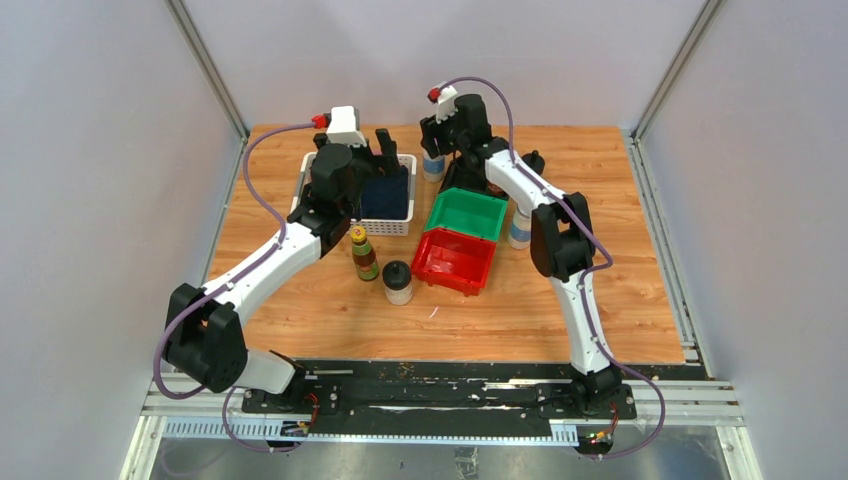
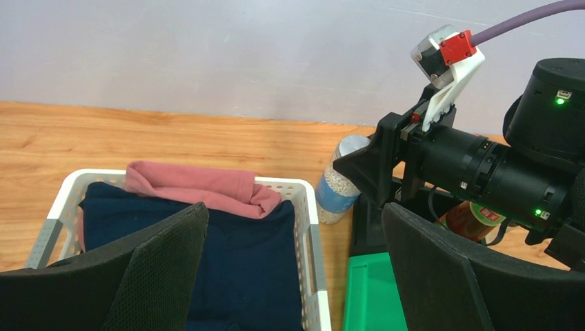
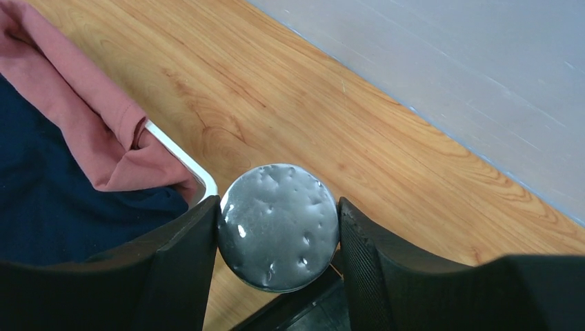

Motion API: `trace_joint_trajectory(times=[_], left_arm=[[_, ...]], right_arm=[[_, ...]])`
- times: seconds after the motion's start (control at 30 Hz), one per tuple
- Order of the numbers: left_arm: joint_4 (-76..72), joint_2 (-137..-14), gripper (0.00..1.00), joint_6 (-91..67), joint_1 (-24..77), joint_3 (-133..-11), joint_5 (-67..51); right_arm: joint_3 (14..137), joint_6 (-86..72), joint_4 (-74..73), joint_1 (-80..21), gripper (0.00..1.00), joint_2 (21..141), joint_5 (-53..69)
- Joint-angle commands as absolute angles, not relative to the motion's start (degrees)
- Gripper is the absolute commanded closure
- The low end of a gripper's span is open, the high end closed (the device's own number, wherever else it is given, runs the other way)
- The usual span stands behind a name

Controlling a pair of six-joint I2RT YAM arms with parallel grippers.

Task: Organize the condiment bottles
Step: Pick up the bottle from the corner of the board.

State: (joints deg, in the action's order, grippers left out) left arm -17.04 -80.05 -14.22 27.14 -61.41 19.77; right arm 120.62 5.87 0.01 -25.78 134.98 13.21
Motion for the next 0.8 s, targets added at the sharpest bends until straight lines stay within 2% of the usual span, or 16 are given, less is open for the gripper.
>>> trace_joint_trajectory(times=[0.0, 0.23, 0.77], left_arm=[[-17.14, -80.33, 0.00, -14.76, 27.35, -62.96, 20.60], [-17.14, -80.47, 0.00, -14.85, 27.33, -62.86, 20.70], [-17.14, -80.50, 0.00, -15.32, 27.40, -62.55, 20.68]], right_arm=[[123.67, 6.25, -2.12, -26.72, 0.53, 136.45, 12.76], [124.74, 6.20, -3.31, -26.63, 1.00, 136.67, 12.92], [126.71, 7.07, -3.60, -26.56, 1.00, 134.67, 14.24]])
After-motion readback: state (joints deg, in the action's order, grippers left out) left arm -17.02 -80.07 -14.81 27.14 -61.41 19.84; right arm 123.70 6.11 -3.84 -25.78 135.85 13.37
